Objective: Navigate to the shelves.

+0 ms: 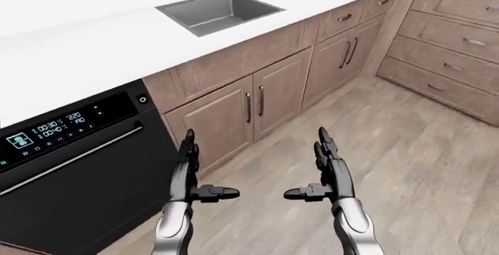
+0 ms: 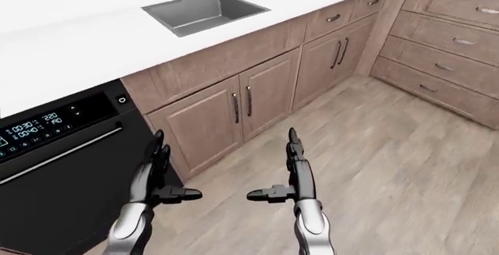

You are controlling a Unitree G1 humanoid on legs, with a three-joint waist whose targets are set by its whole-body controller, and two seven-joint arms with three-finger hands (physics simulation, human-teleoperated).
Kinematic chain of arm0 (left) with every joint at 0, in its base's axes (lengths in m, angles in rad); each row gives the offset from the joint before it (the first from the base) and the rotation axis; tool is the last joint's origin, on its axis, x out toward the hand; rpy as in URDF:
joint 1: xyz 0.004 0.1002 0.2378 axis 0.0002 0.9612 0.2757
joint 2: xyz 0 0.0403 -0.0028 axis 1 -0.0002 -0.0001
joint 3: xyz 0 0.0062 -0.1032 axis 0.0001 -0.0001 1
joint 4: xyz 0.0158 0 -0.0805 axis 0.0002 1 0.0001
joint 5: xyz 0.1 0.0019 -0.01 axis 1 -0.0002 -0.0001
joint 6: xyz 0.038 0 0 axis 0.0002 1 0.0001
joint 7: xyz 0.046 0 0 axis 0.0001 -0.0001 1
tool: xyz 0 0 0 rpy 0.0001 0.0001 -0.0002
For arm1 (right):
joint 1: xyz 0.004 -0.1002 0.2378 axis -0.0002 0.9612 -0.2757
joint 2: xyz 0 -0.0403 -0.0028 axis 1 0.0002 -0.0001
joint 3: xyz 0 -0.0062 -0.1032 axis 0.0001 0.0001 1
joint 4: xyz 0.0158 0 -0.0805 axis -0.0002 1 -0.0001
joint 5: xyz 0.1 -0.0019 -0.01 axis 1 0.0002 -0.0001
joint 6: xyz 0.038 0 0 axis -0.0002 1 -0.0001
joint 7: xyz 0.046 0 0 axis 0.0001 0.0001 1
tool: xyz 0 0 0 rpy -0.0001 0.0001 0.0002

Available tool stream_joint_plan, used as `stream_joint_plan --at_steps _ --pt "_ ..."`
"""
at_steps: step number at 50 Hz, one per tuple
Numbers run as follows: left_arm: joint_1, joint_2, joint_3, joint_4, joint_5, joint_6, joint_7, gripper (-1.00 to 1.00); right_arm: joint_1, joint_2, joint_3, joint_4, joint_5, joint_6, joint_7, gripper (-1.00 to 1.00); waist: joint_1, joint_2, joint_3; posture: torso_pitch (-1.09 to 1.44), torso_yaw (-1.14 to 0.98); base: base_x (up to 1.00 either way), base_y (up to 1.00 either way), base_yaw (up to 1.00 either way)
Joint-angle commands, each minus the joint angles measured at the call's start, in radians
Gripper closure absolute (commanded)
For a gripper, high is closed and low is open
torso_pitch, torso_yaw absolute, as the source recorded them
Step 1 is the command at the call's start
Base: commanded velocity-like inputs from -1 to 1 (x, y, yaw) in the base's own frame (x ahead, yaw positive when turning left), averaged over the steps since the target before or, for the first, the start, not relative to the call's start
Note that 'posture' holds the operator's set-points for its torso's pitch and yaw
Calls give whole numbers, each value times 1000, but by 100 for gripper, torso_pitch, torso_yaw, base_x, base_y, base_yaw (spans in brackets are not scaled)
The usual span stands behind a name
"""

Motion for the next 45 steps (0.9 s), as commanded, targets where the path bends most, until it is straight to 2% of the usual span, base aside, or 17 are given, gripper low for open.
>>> stream_joint_plan --at_steps 1,2,4,12,14,16,17,19,26,28,30,32,33,36,40,43,45 --pt "-16 5 6 -33 -2 -25 2 -100 -14 3 7 -35 -3 -32 1 -100 4 28 -26 0 0 0 0 -38" --pt "-16 5 6 -33 -2 -25 2 -100 -16 3 8 -28 -6 -37 1 -100 11 5 -26 0 0 0 0 -37" --pt "-16 5 6 -33 -2 -25 2 -100 -14 3 7 -28 -8 -40 0 -100 6 2 -5 0 0 0 0 -38" --pt "-16 5 6 -33 -2 -25 2 -100 -18 2 4 -22 -7 -38 -2 -100 12 -74 -24 0 0 0 0 -37" --pt "-16 5 6 -33 -2 -25 2 -100 -17 2 5 -24 -7 -39 -1 -100 12 -108 -28 0 0 0 0 -38" --pt "-16 5 6 -33 -2 -25 2 -100 -19 2 5 -21 -7 -41 0 -100 5 -171 -45 0 0 0 0 -38" --pt "-16 5 6 -33 -2 -25 2 -100 -18 2 5 -21 -7 -41 0 -100 -5 -123 -33 0 0 0 0 -38" --pt "-16 5 6 -33 -2 -25 2 -100 -19 2 5 -17 -7 -44 -1 -100 -8 -129 -35 0 0 0 0 -37" --pt "-16 5 6 -33 -2 -25 2 -100 -15 3 6 -27 -8 -37 0 -100 -3 -66 -11 0 0 0 0 -37" --pt "-16 5 6 -33 -2 -25 2 -100 -12 3 7 -34 -8 -33 -1 -100 -1 -37 -9 0 0 0 0 -37" --pt "-16 5 6 -33 -2 -25 2 -100 -14 3 7 -33 -8 -33 -1 -100 1 19 -22 0 0 0 0 -38" --pt "-16 5 6 -33 -2 -25 2 -100 -13 3 7 -35 -8 -32 0 -100 14 -8 -15 0 0 0 0 -38" --pt "-16 5 6 -33 -2 -25 2 -100 -12 3 8 -36 -8 -31 0 -100 6 -3 -10 0 0 0 0 -37" --pt "-16 5 6 -33 -2 -25 2 -100 -16 3 7 -27 -8 -37 0 -100 4 -19 -24 0 0 0 0 -37" --pt "-16 5 6 -33 -2 -25 2 -100 -14 3 8 -29 -9 -37 1 -100 9 -59 -21 0 0 0 0 -37" --pt "-16 5 6 -33 -2 -25 2 -100 -14 3 7 -29 -9 -39 0 -100 10 -107 -25 0 0 0 0 -37" --pt "-16 5 6 -33 -2 -25 2 -100 -14 3 6 -28 -8 -39 0 -100 1 -174 -46 0 0 0 0 -37"
